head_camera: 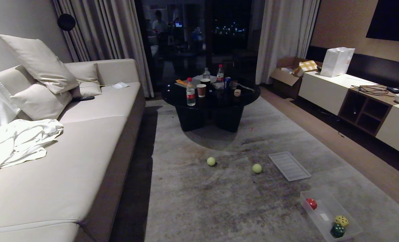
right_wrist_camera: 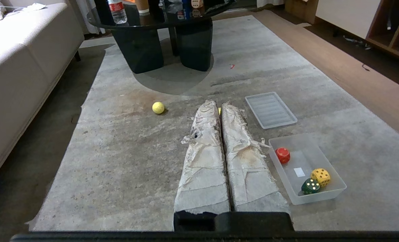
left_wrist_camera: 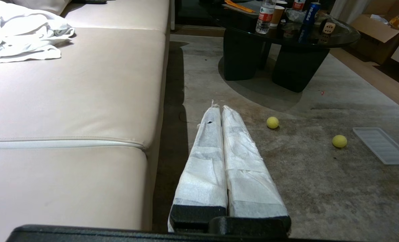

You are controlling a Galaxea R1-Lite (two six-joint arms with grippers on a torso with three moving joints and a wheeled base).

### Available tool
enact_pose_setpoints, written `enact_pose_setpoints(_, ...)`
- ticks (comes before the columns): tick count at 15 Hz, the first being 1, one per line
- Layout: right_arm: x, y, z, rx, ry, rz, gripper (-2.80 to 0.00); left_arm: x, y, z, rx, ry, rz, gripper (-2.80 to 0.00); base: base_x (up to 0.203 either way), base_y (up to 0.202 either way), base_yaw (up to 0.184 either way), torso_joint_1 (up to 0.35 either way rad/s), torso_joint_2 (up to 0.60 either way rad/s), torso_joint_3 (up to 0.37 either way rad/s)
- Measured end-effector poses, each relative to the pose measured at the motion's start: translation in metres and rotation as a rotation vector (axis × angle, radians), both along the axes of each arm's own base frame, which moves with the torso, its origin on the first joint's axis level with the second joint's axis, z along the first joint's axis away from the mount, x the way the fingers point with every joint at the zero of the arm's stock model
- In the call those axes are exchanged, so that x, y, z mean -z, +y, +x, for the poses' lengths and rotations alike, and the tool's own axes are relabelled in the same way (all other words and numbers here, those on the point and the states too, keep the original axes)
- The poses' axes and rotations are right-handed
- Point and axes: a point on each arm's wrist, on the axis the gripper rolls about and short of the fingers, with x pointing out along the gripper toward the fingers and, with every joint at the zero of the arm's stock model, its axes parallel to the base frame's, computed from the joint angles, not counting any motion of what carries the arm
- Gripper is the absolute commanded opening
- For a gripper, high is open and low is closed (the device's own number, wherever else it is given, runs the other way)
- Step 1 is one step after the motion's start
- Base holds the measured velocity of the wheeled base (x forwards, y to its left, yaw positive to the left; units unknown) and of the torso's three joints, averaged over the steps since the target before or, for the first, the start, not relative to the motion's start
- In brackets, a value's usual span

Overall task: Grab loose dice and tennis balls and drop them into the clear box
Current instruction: Find toys out of the box

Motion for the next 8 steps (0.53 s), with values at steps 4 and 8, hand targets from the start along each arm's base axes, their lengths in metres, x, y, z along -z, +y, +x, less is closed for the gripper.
enact_pose_setpoints(4, 0.0001, 0.0000, 0.0000, 0.000, 0.001, 0.000, -2.80, 0.0000, 0.0000, 0.0000, 0.001, 0.000, 0.003, -2.80, 0.000, 0.000, 0.000, 0.000, 0.00, 0.000)
enact_pose_setpoints(8, 0.0002, 0.0000, 0.0000, -0.001, 0.001, -0.001, -2.80, 0.0000, 0.0000, 0.0000, 0.000, 0.000, -0.004, -2.80, 0.000, 0.000, 0.000, 0.002, 0.00, -0.035)
